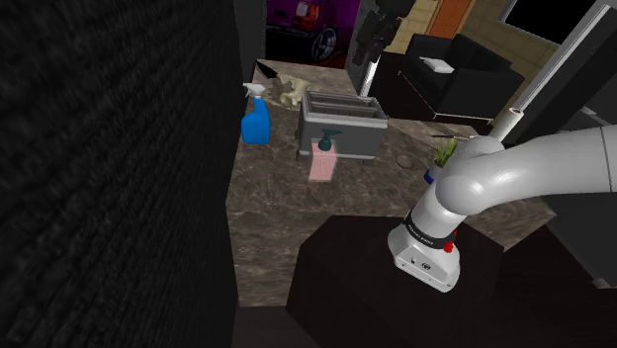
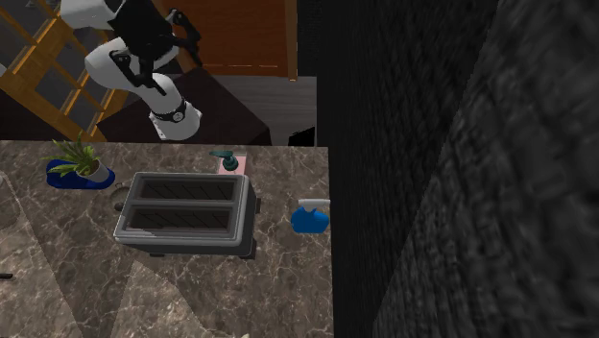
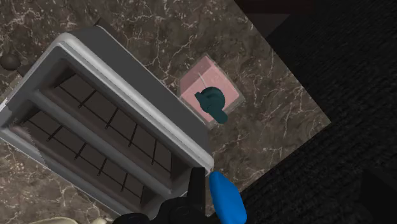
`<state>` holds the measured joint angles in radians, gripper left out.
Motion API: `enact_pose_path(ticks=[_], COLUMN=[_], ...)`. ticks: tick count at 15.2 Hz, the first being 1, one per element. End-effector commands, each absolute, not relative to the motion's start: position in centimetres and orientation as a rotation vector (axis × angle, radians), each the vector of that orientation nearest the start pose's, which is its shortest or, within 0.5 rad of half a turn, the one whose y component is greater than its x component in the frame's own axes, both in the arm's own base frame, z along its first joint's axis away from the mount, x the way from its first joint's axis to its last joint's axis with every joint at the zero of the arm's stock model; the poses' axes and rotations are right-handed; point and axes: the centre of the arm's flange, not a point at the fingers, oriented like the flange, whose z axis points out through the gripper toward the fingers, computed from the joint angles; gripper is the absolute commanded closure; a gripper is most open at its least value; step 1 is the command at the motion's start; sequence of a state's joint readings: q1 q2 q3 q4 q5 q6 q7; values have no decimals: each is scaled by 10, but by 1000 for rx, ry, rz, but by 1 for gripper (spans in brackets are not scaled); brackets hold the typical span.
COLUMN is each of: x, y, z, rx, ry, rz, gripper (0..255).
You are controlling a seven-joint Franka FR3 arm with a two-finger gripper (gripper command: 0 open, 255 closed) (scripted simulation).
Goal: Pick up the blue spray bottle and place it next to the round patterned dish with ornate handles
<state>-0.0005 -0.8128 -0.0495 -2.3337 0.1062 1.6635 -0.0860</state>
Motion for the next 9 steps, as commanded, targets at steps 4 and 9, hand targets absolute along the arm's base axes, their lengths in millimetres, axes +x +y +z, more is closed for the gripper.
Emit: enact_pose_path(ticks=[4, 9], x=[348, 413], y=[-12, -9], z=[604, 578], rx=[-3011, -3023], ry=[-169, -336], rz=[-202, -160], gripper=[0, 0])
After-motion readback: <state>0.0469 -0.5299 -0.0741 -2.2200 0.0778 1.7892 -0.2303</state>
